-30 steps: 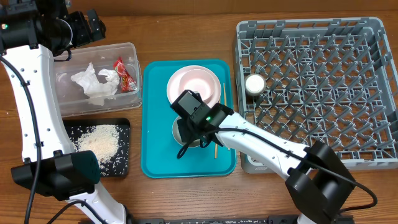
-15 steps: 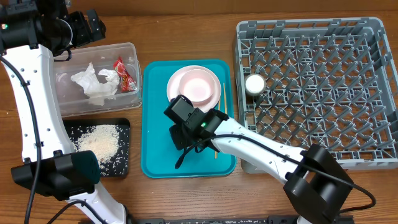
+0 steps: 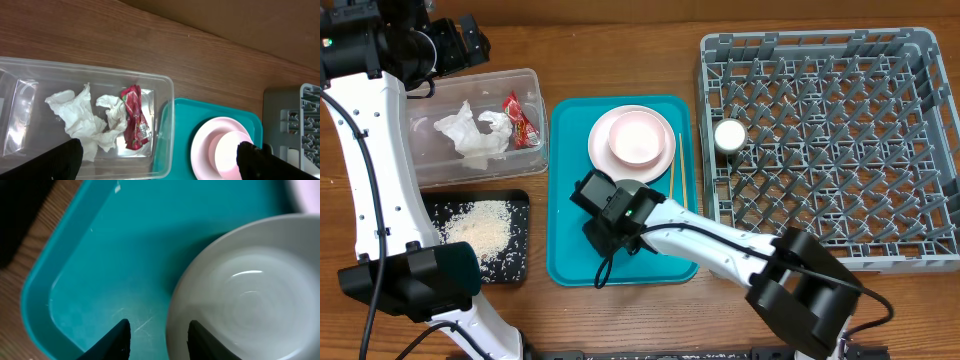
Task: Sort waste into correct bins and load items into the dishwasher
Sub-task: 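Grasp the rim of the small white bowl with the right gripper, then lift the bowl and carry it right into the grey rack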
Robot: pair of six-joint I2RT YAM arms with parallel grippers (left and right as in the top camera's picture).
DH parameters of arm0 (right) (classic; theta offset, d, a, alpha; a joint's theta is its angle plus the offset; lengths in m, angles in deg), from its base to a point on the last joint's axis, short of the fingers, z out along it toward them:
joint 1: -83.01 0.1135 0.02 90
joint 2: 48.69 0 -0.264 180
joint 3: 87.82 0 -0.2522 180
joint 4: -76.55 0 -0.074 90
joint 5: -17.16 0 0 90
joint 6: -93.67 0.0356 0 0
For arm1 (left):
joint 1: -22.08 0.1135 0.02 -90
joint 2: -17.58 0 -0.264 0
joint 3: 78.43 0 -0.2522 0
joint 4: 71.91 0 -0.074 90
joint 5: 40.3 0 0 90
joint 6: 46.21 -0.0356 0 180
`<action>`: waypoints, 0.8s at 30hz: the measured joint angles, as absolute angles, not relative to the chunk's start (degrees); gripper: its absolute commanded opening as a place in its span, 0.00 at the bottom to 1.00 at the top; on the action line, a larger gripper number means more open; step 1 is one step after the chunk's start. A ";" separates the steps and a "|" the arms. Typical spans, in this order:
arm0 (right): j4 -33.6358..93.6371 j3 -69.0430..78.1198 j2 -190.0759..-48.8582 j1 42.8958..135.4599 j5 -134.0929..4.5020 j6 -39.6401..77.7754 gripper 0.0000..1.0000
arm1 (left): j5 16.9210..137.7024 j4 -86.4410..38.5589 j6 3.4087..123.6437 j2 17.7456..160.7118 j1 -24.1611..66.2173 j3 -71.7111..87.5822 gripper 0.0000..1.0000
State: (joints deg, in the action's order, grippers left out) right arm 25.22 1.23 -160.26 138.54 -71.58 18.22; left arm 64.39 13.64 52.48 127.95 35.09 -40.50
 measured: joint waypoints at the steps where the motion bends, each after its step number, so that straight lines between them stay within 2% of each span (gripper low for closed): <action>1: 25.22 1.23 -160.79 138.63 -71.60 18.00 0.34 | 64.39 13.64 52.48 127.95 35.09 -40.50 1.00; 3: 25.14 1.29 -161.27 138.72 -71.63 17.56 0.22 | 64.39 13.64 52.48 127.95 35.09 -40.50 1.00; 7: 25.07 1.29 -161.27 138.72 -71.76 17.03 0.16 | 64.39 13.64 52.48 127.95 35.09 -40.50 1.00; 10: 24.85 1.29 -161.27 138.69 -71.76 16.93 0.09 | 64.39 13.64 52.50 127.95 35.09 -40.50 1.00; 11: 24.79 1.29 -161.27 138.72 -71.78 16.93 0.04 | 64.39 13.66 52.50 127.95 35.09 -40.50 1.00; 24: 19.63 -2.23 -158.69 138.59 -71.10 16.86 0.04 | 64.39 13.64 52.48 127.95 35.09 -40.50 1.00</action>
State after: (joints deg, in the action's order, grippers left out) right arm 19.63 -2.23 -158.69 138.59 -71.10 16.86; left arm 64.39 13.64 52.48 127.95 35.09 -40.50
